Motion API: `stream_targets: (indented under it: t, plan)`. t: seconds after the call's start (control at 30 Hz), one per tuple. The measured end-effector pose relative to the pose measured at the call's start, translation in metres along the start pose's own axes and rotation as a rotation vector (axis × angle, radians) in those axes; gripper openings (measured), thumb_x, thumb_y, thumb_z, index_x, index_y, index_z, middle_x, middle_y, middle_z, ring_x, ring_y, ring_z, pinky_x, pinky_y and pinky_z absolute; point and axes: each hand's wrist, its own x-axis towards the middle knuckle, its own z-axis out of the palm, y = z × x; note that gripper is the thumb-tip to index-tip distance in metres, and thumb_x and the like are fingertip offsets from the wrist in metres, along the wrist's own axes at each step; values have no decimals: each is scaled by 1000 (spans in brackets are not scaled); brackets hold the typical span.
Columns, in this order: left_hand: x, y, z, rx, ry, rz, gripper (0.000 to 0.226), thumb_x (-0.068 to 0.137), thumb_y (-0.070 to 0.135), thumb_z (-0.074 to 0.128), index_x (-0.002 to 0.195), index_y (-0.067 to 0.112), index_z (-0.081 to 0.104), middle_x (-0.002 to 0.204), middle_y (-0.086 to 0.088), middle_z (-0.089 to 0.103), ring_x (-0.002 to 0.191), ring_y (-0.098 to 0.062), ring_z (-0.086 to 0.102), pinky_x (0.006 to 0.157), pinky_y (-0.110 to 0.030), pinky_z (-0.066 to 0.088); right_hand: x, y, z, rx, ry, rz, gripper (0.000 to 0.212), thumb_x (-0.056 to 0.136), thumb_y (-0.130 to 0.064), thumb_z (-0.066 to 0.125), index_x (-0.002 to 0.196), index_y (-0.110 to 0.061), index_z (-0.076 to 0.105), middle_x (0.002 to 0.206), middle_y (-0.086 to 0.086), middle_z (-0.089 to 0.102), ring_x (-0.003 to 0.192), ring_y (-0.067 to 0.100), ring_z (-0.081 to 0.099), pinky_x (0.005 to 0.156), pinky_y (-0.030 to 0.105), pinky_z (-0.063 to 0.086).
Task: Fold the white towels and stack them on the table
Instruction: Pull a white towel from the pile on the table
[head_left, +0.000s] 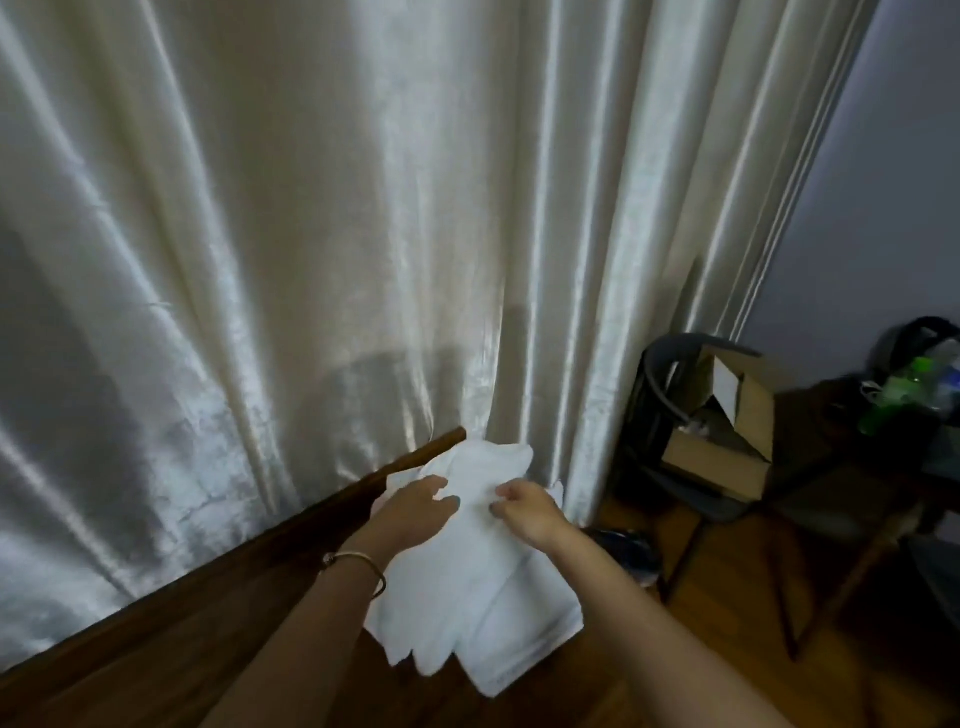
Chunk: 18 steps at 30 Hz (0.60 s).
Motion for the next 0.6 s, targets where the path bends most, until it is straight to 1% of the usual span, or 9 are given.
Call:
stream_targets:
  t: [0.1,0.2,0.27,0.33,0.4,0.47,0.5,0.57,0.6]
  plan:
    - [16,3,1,113,-55,-45,53,96,42,45,145,24,38,155,1,33,139,-23,34,115,-37,27,32,2,-2,87,15,59,60,89,-27,60,141,-14,36,142,10,43,124,26,48,99,33,43]
    - [28,2,-3,62,-23,-75,54,96,40,47,146,20,37,155,-3,32,138,-24,36,113,-34,30,63,-3,4,222,107,124,87,81,-37,70,148,-8,22,148,12,38,133,30,41,108,40,38]
    - [30,0,-6,10,-6,-92,54,96,38,49,145,20,38,153,-5,34,136,-24,38,111,-33,33,75,-12,12,325,179,188,104,72,-45,78,146,-4,19,148,13,37,135,30,39,110,39,35]
    - [30,-3,-10,-48,2,-90,53,96,36,51,144,18,40,150,-6,38,132,-24,43,107,-31,37,83,-21,23,377,221,259,118,62,-52,81,147,-6,13,151,13,31,136,32,35,110,41,33]
    - [29,-8,-16,-103,25,-70,50,95,34,52,142,16,44,145,-6,46,127,-23,49,106,-33,41,91,-34,32,389,252,372,127,60,-53,83,149,-13,2,157,11,16,139,37,27,110,47,29]
    - [25,-13,-23,-110,52,-50,47,95,33,50,139,16,47,139,-6,52,122,-22,52,104,-35,43,99,-48,37,509,272,498,118,71,-51,76,150,-18,-4,159,10,3,142,39,19,112,51,23]
    - [23,-16,-27,-110,66,-47,46,96,33,49,138,15,48,138,-7,52,121,-23,52,103,-34,42,99,-52,33,629,292,456,102,82,-51,65,152,-18,-2,160,10,2,143,38,17,114,51,19]
    - [18,-23,-35,-154,80,-46,45,96,32,49,136,12,50,138,-11,52,122,-26,52,105,-39,41,105,-60,30,627,370,537,73,95,-46,47,152,-14,13,160,14,12,144,36,16,116,52,14]
    - [14,-26,-39,-171,84,-39,42,96,31,49,134,12,51,136,-12,53,121,-27,53,106,-43,41,104,-55,27,581,316,498,70,93,-36,55,149,-9,23,156,17,24,141,37,26,115,52,21]
